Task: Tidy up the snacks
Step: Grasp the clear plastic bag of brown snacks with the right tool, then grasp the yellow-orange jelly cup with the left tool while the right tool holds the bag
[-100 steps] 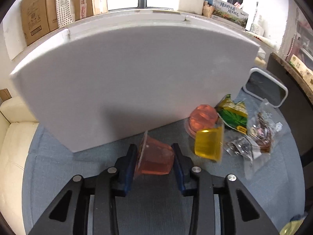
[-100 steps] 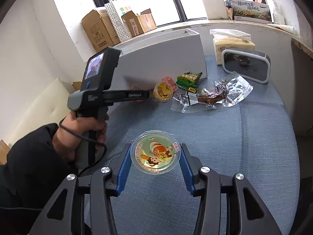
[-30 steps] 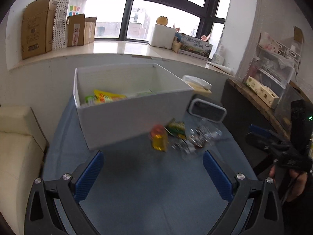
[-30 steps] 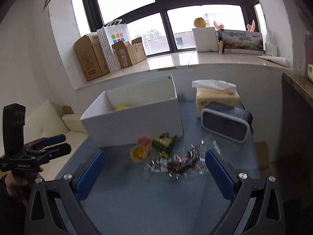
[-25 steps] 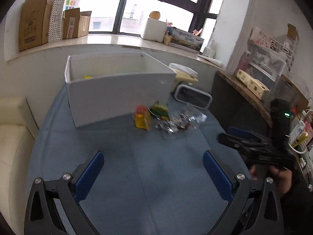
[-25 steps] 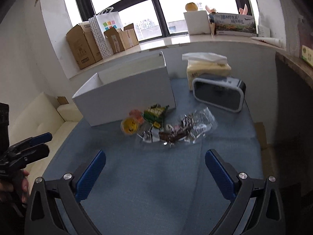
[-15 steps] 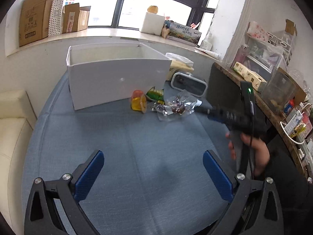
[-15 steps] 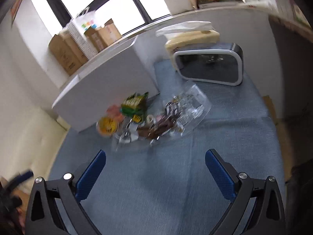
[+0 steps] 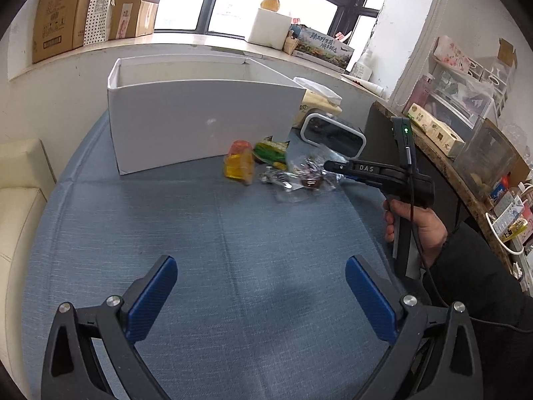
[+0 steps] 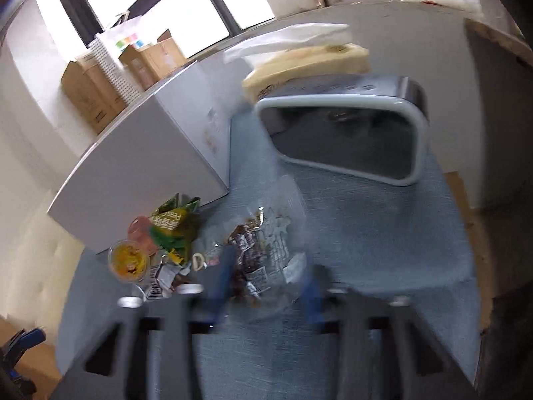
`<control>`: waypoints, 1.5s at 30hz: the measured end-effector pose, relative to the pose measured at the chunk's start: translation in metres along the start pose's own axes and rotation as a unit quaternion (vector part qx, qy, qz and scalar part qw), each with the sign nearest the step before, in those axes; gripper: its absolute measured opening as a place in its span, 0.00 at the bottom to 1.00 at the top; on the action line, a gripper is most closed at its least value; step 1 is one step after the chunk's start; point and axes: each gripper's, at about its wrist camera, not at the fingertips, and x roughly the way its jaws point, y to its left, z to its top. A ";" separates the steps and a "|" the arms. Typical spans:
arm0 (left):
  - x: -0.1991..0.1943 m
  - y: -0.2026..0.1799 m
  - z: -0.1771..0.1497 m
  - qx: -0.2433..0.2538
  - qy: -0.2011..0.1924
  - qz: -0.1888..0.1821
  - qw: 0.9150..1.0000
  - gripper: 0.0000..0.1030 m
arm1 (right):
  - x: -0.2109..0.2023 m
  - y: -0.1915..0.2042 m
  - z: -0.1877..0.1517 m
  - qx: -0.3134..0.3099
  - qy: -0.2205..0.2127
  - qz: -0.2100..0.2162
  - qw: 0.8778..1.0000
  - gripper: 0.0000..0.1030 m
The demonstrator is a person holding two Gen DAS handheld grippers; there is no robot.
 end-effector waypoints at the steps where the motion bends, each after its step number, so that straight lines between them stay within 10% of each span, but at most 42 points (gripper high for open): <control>1: 0.002 -0.001 0.000 -0.002 0.002 -0.001 1.000 1.00 | -0.002 0.001 0.000 -0.004 -0.005 0.008 1.000 0.03; 19: 0.015 -0.020 0.009 0.013 -0.004 0.014 1.000 1.00 | -0.136 0.082 0.004 -0.128 -0.118 -0.001 0.985 0.00; 41: 0.151 0.016 0.080 -0.013 0.042 0.071 0.996 0.99 | -0.195 0.101 -0.023 -0.165 -0.112 -0.003 0.980 0.00; 45: 0.160 0.012 0.082 0.017 0.045 0.090 0.995 0.70 | -0.192 0.104 -0.025 -0.172 -0.109 -0.005 0.979 0.00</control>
